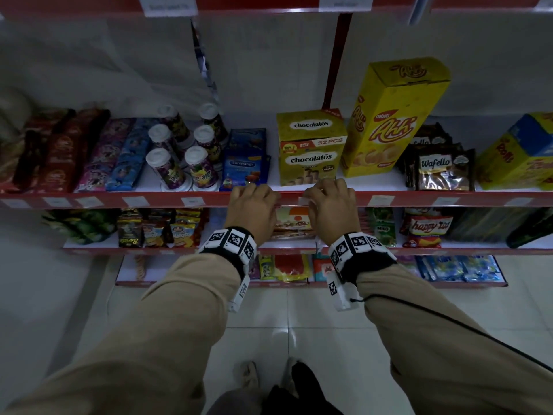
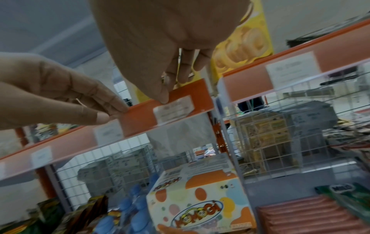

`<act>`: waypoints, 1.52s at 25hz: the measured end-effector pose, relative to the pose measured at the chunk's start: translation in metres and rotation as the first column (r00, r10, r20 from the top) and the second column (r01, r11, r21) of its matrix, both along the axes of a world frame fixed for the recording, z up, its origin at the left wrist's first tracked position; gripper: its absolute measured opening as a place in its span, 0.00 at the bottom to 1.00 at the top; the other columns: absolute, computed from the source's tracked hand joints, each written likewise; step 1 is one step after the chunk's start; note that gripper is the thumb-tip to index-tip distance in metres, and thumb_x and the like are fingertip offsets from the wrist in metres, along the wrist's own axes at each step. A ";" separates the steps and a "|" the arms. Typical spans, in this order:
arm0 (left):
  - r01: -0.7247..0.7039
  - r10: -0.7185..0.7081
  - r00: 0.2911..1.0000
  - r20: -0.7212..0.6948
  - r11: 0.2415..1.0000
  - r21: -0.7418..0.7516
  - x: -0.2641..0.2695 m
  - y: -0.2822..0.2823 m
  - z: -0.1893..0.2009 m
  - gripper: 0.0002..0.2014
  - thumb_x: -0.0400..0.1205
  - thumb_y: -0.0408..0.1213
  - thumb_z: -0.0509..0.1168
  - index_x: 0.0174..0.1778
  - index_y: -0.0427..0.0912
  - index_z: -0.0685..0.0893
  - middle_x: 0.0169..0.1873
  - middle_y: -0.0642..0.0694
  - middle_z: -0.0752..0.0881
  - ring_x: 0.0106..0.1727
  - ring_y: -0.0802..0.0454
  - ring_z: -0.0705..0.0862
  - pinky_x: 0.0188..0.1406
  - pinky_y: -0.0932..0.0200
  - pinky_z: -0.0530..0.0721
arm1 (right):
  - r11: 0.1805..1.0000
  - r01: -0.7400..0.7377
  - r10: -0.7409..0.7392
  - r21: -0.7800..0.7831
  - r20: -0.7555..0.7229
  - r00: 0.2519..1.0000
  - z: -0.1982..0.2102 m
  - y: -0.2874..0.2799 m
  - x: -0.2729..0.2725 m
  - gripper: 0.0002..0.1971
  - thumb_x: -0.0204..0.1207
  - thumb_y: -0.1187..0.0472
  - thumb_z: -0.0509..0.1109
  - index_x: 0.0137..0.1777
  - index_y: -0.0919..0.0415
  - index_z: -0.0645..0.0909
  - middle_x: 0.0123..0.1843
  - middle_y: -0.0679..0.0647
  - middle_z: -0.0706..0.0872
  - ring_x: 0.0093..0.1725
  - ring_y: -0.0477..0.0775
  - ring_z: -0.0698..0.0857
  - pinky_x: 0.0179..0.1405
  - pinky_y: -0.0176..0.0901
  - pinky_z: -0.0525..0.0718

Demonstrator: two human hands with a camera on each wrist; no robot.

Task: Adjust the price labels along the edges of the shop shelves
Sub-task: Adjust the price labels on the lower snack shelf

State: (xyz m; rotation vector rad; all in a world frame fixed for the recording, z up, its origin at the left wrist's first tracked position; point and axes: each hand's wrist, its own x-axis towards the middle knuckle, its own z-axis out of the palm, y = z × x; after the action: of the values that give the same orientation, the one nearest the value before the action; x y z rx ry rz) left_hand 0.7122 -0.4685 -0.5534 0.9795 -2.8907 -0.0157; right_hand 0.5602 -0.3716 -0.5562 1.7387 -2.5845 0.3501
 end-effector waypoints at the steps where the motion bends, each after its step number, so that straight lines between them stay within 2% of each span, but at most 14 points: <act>1: -0.006 0.006 1.000 0.007 1.000 -0.004 0.006 -0.002 0.000 0.19 0.81 0.42 0.60 0.68 0.47 0.78 0.63 0.45 0.79 0.64 0.43 0.74 0.63 0.47 0.63 | 1.000 -0.020 0.020 -0.014 0.001 1.000 0.000 -0.002 0.005 0.14 0.72 0.63 0.67 0.58 0.58 0.83 0.62 0.60 0.81 0.64 0.65 0.74 0.56 0.56 0.71; 5: -0.005 0.006 0.999 0.051 1.000 -0.021 0.028 -0.015 0.001 0.20 0.81 0.41 0.59 0.70 0.47 0.76 0.66 0.45 0.77 0.66 0.41 0.73 0.64 0.48 0.63 | 0.991 -0.131 0.131 -0.038 -0.004 0.991 0.000 -0.019 0.030 0.14 0.69 0.65 0.68 0.56 0.60 0.84 0.60 0.60 0.83 0.62 0.66 0.77 0.54 0.56 0.72; 9: 0.037 -0.037 0.997 0.060 0.999 0.010 0.044 -0.030 0.000 0.20 0.82 0.42 0.59 0.71 0.45 0.75 0.66 0.43 0.77 0.67 0.41 0.73 0.63 0.48 0.65 | 0.987 -0.139 0.142 -0.081 0.038 0.989 -0.003 -0.033 0.049 0.12 0.70 0.67 0.67 0.53 0.64 0.84 0.55 0.61 0.85 0.58 0.65 0.79 0.51 0.55 0.75; 13: 0.118 -0.118 0.993 -0.002 0.988 0.096 0.049 -0.044 -0.002 0.20 0.81 0.37 0.61 0.70 0.40 0.77 0.61 0.39 0.78 0.64 0.39 0.72 0.62 0.48 0.70 | 0.962 -0.164 0.174 -0.217 0.031 0.984 -0.008 -0.038 0.068 0.12 0.63 0.73 0.72 0.48 0.69 0.84 0.46 0.64 0.87 0.47 0.67 0.83 0.44 0.54 0.82; 17: 0.183 -0.178 0.983 -0.044 0.975 0.130 0.052 -0.051 -0.006 0.22 0.78 0.31 0.61 0.70 0.39 0.78 0.59 0.37 0.78 0.62 0.38 0.72 0.62 0.49 0.70 | 0.971 -0.102 0.114 -0.216 0.043 0.993 -0.014 -0.042 0.076 0.14 0.66 0.71 0.69 0.52 0.68 0.84 0.48 0.64 0.86 0.49 0.67 0.81 0.48 0.53 0.80; 24: 0.250 -0.233 0.965 -0.120 0.956 0.153 0.057 -0.058 -0.012 0.22 0.74 0.27 0.62 0.66 0.35 0.79 0.60 0.35 0.77 0.61 0.36 0.72 0.58 0.46 0.72 | 0.950 -0.090 0.080 -0.299 -0.045 0.996 -0.016 -0.046 0.085 0.13 0.58 0.73 0.74 0.45 0.70 0.82 0.44 0.66 0.85 0.42 0.66 0.82 0.41 0.50 0.81; 28: 0.271 -0.254 0.958 -0.133 0.952 0.141 0.059 -0.060 -0.013 0.22 0.74 0.28 0.63 0.66 0.34 0.79 0.59 0.34 0.78 0.61 0.35 0.73 0.59 0.45 0.73 | 0.962 -0.088 0.070 -0.259 -0.078 0.994 -0.016 -0.049 0.086 0.10 0.60 0.72 0.74 0.42 0.69 0.82 0.40 0.64 0.85 0.41 0.65 0.81 0.42 0.51 0.81; 30: 0.275 -0.257 0.957 -0.132 0.951 0.142 0.059 -0.061 -0.013 0.22 0.74 0.29 0.63 0.66 0.34 0.79 0.60 0.35 0.77 0.61 0.35 0.73 0.60 0.45 0.73 | 0.981 -0.080 0.067 -0.177 -0.080 0.995 -0.016 -0.052 0.085 0.10 0.65 0.69 0.72 0.47 0.68 0.83 0.43 0.65 0.85 0.45 0.66 0.81 0.48 0.53 0.80; 32: 0.276 -0.260 0.958 -0.124 0.951 0.141 0.060 -0.061 -0.012 0.21 0.75 0.30 0.63 0.66 0.34 0.79 0.60 0.35 0.77 0.62 0.36 0.72 0.61 0.45 0.73 | 0.997 -0.054 0.050 -0.049 -0.080 0.996 -0.016 -0.056 0.084 0.12 0.71 0.65 0.68 0.54 0.66 0.83 0.51 0.65 0.84 0.54 0.66 0.78 0.55 0.55 0.77; 33: 0.277 -0.261 0.958 -0.121 0.950 0.142 0.060 -0.061 -0.012 0.22 0.75 0.31 0.63 0.67 0.35 0.78 0.60 0.36 0.77 0.62 0.36 0.72 0.61 0.45 0.73 | 0.999 -0.040 0.038 -0.017 -0.065 0.997 -0.015 -0.058 0.083 0.13 0.73 0.64 0.66 0.56 0.66 0.83 0.54 0.64 0.83 0.57 0.66 0.77 0.57 0.55 0.75; 35: 0.263 -0.241 0.960 -0.145 0.950 0.166 0.061 -0.061 -0.012 0.22 0.76 0.30 0.63 0.68 0.35 0.78 0.60 0.36 0.77 0.63 0.37 0.72 0.62 0.44 0.73 | 0.998 -0.012 0.014 -0.063 0.033 0.999 -0.010 -0.060 0.079 0.11 0.74 0.65 0.66 0.54 0.66 0.83 0.56 0.66 0.81 0.60 0.66 0.75 0.56 0.54 0.75; 38: 0.218 -0.168 0.960 -0.222 0.950 0.224 0.059 -0.062 -0.012 0.20 0.79 0.32 0.62 0.69 0.38 0.77 0.61 0.38 0.79 0.64 0.38 0.73 0.63 0.45 0.73 | 0.971 0.077 -0.007 -0.228 0.293 0.956 -0.004 -0.061 0.072 0.06 0.74 0.69 0.68 0.49 0.63 0.84 0.48 0.62 0.85 0.52 0.61 0.80 0.47 0.47 0.78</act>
State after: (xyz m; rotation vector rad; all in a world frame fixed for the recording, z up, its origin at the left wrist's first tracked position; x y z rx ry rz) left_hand 0.7716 -0.5310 -0.5655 0.6711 -2.8273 -0.4710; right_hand 0.6322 -0.4325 -0.5599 1.6539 -2.6226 0.9383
